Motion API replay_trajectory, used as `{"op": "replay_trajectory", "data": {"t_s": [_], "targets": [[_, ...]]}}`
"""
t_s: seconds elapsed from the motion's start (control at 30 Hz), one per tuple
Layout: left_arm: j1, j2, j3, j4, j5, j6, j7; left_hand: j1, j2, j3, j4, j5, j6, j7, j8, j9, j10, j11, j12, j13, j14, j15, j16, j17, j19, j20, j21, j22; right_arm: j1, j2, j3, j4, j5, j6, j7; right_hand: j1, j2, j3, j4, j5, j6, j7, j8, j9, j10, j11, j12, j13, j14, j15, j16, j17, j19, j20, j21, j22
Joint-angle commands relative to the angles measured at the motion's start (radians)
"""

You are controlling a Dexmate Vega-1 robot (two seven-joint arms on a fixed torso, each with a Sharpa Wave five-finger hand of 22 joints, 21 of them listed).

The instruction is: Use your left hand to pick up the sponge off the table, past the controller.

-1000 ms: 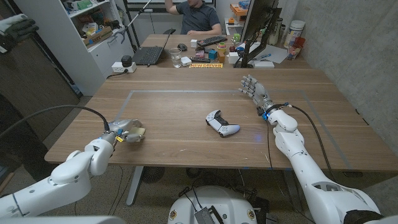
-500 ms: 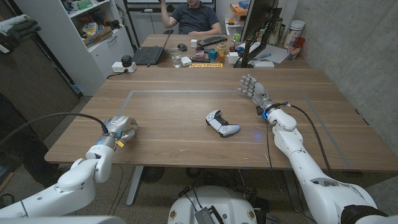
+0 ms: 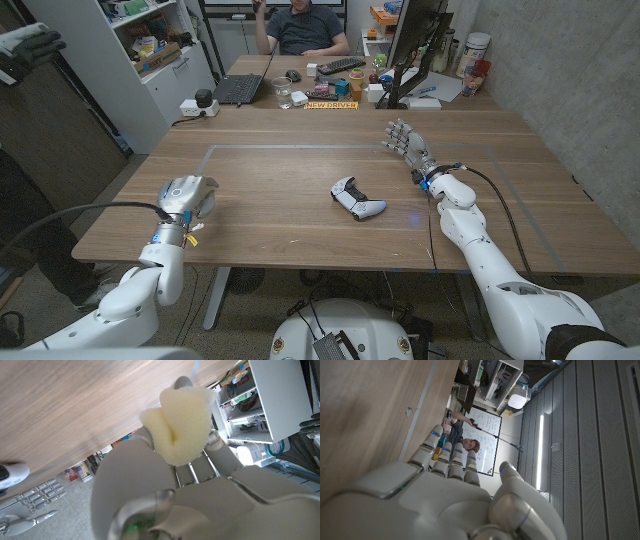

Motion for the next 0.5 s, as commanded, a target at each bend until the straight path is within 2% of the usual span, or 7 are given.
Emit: {"op": "replay_trajectory", "data": {"t_s": [0.03,0.1,0.4,0.5], "targets": [[0.038,-0.014,-0.057,-0.045,0.026,-0.040,0.074,0.078,0.062,-0.004,-0.003,-0.002,0.028,0.013,0.003,0.002,0.047,-0.038,0.004,0.006,0.108,-0.140,-0.007,-0.002,0.009,-0.002,0.009,0.006,0.005,0.005,0.005,0.009,-0.002,0.003,0.007,-0.012,0.003,0.004,0.007,0.005,0.008,-0.001,0.009,0.004,0.005,0.003,0.009,0.005,0.008,-0.003,0.008,0.001,0.008,-0.002,0.003,0.003],[0.043,-0.010,-0.069,-0.067,0.043,-0.025,0.063,0.080,0.061,-0.005,-0.003,-0.002,0.032,0.013,0.003,0.002,0.049,-0.036,0.004,0.008,0.109,-0.140,-0.009,-0.003,0.008,-0.002,0.012,0.006,0.004,0.006,0.006,0.009,-0.001,0.005,0.008,-0.012,0.002,0.004,0.008,0.005,0.009,-0.001,0.010,0.004,0.005,0.003,0.009,0.005,0.007,-0.003,0.007,0.001,0.008,-0.002,0.003,0.003],[0.084,-0.027,-0.141,-0.122,0.071,-0.054,0.070,0.086,0.060,-0.008,-0.003,-0.002,0.038,0.014,0.001,0.002,0.051,-0.037,0.004,0.015,0.117,-0.140,-0.012,-0.005,0.006,-0.003,0.022,0.006,-0.006,0.004,0.008,-0.004,0.000,0.006,0.009,-0.014,0.001,0.004,0.008,0.006,0.009,0.000,0.009,0.004,0.004,0.001,0.008,0.005,0.008,-0.003,0.007,0.000,0.008,-0.002,0.003,0.003],[0.084,-0.036,-0.143,-0.133,0.109,-0.045,0.071,0.088,0.059,-0.009,-0.003,-0.002,0.042,0.015,0.001,0.002,0.053,-0.037,0.004,0.018,0.121,-0.140,-0.011,-0.004,0.005,-0.003,0.025,0.006,-0.013,0.003,0.010,-0.014,0.004,0.006,0.009,-0.015,0.000,0.004,0.008,0.006,0.009,0.000,0.009,0.004,0.005,0.001,0.009,0.005,0.009,-0.003,0.007,0.000,0.008,-0.002,0.003,0.003]]}}
